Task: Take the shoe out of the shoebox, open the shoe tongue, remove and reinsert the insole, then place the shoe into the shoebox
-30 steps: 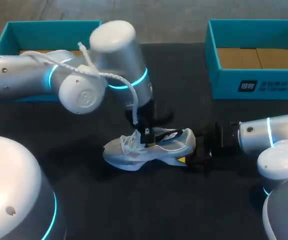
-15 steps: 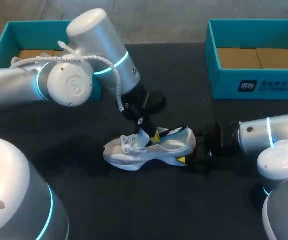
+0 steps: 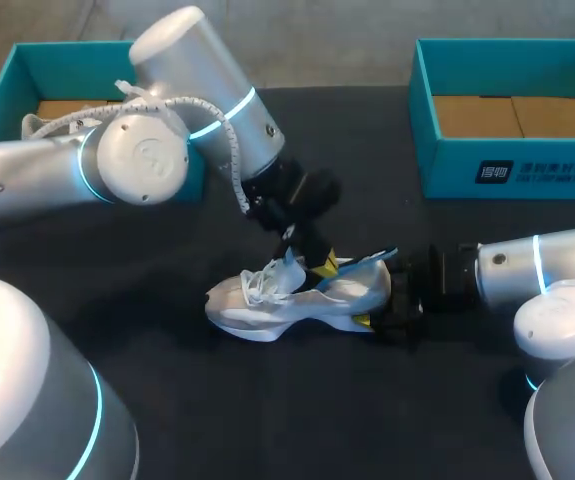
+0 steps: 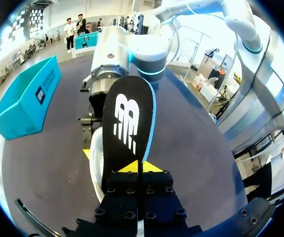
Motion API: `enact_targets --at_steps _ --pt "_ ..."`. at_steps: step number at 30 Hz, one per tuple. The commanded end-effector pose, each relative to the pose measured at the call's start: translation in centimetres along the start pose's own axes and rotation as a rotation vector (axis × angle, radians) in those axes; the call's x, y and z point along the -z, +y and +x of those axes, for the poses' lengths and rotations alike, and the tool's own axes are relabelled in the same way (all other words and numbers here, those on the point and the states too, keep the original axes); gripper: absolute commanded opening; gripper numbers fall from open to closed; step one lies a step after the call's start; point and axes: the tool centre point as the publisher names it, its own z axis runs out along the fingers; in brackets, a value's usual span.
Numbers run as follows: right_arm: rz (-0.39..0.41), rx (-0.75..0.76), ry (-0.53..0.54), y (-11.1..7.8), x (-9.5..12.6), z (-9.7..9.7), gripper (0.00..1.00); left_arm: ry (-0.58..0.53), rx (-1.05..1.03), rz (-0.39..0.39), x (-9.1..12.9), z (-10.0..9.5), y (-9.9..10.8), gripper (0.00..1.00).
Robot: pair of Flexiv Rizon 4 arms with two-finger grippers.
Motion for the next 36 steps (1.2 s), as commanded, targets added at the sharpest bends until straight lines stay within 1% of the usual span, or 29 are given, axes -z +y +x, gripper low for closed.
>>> enact_targets --at_steps 1,8,9,10,11,13,15,19,21,22,24,25,28,30,34,36 --pt "0.007 -0.001 -0.001 0.1 -0.1 0.1 0.0 0.006 -0.009 0.008 -0.4 -0.3 -0.5 0.0" --pt "0.007 -0.001 -0.001 0.1 -0.1 0.1 0.0 -0.001 -0.003 0.018 -0.8 -0.2 -0.3 0.0" --pt "0.007 -0.001 -0.001 0.1 -0.1 0.1 0.0 -0.005 -0.002 0.021 -0.7 -0.1 -0.2 0.06" --pt "0.007 -0.001 -0.001 0.1 -0.1 0.1 0.0 -0.008 -0.001 0.021 -0.7 -0.1 -0.2 0.24" --pt "0.007 -0.001 -0.001 0.1 -0.1 0.1 0.0 -0.009 -0.002 0.021 -0.7 0.0 -0.1 0.22" --pt "0.007 -0.001 -0.001 0.1 -0.1 0.1 0.0 -0.009 -0.001 0.021 -0.7 0.0 -0.1 0.21" --pt "0.007 -0.001 -0.001 0.1 -0.1 0.1 0.0 -0.02 0.006 0.027 -0.9 0.0 0.1 0.27" --pt "0.007 -0.001 -0.001 0.1 -0.1 0.1 0.0 -0.061 -0.008 0.051 -0.5 0.5 0.2 0.35" --pt "0.007 -0.001 -0.001 0.1 -0.1 0.1 0.0 -0.107 -0.019 0.046 -0.3 0.8 0.2 0.41" --pt "0.007 -0.001 -0.001 0.1 -0.1 0.1 0.0 -0.14 -0.026 0.041 -0.4 1.0 0.2 0.42" --pt "0.007 -0.001 -0.001 0.1 -0.1 0.1 0.0 -0.188 -0.043 0.047 -0.6 1.4 0.2 0.42" --pt "0.007 -0.001 -0.001 0.1 -0.1 0.1 0.0 -0.237 -0.046 0.044 -0.8 1.6 0.2 0.42" --pt "0.007 -0.001 -0.001 0.1 -0.1 0.1 0.0 -0.304 -0.055 0.043 -1.5 2.0 0.1 0.4" --pt "0.007 -0.001 -0.001 0.1 -0.1 0.1 0.0 -0.329 -0.06 0.042 -1.9 2.2 0.0 0.38" --pt "0.007 -0.001 -0.001 0.1 -0.1 0.1 0.0 -0.393 -0.055 0.026 -2.5 2.4 -0.3 0.36" --pt "0.007 -0.001 -0.001 0.1 -0.1 0.1 0.0 -0.436 -0.047 0.014 -2.8 2.4 -0.4 0.38"
